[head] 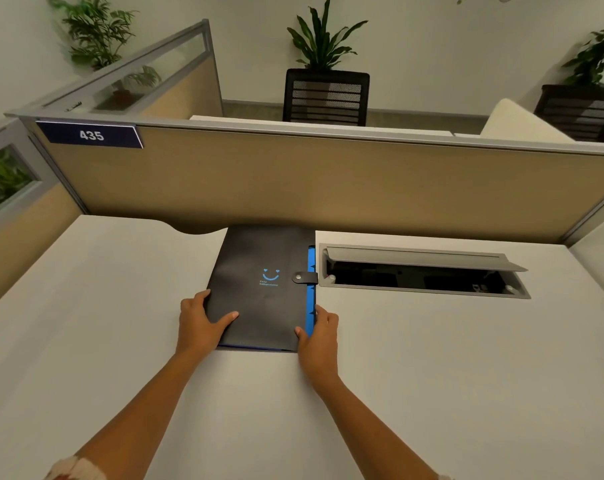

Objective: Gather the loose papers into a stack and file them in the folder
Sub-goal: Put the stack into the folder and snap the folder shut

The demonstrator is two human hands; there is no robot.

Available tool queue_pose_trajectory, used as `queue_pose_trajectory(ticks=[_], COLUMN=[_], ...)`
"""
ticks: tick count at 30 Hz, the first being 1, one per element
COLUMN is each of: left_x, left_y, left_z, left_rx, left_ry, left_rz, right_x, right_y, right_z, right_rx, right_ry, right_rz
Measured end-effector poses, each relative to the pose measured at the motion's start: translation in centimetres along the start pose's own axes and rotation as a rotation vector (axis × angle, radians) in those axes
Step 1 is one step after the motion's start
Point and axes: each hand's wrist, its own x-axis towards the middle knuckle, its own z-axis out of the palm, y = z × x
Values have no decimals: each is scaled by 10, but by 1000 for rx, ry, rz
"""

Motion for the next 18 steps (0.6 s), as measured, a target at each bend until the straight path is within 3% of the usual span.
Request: queue_pose_trajectory(ticks=[4, 9, 14, 18], left_x=[-7, -21, -39, -44], left_y=[3, 10, 11, 5], left_z=[9, 21, 44, 50], left_rx=[117, 405, 475, 557], left_ry=[-35, 38, -89, -206], left_rz=[28, 135, 326, 318], right_x=[-3, -12, -13, -11], right_y=[4, 7, 22, 38], right_z=[5, 7, 9, 8], right_rx=[-58, -194, -437, -664], right_ry=[50, 70, -145, -219], right_rz=[-9, -132, -446, -480])
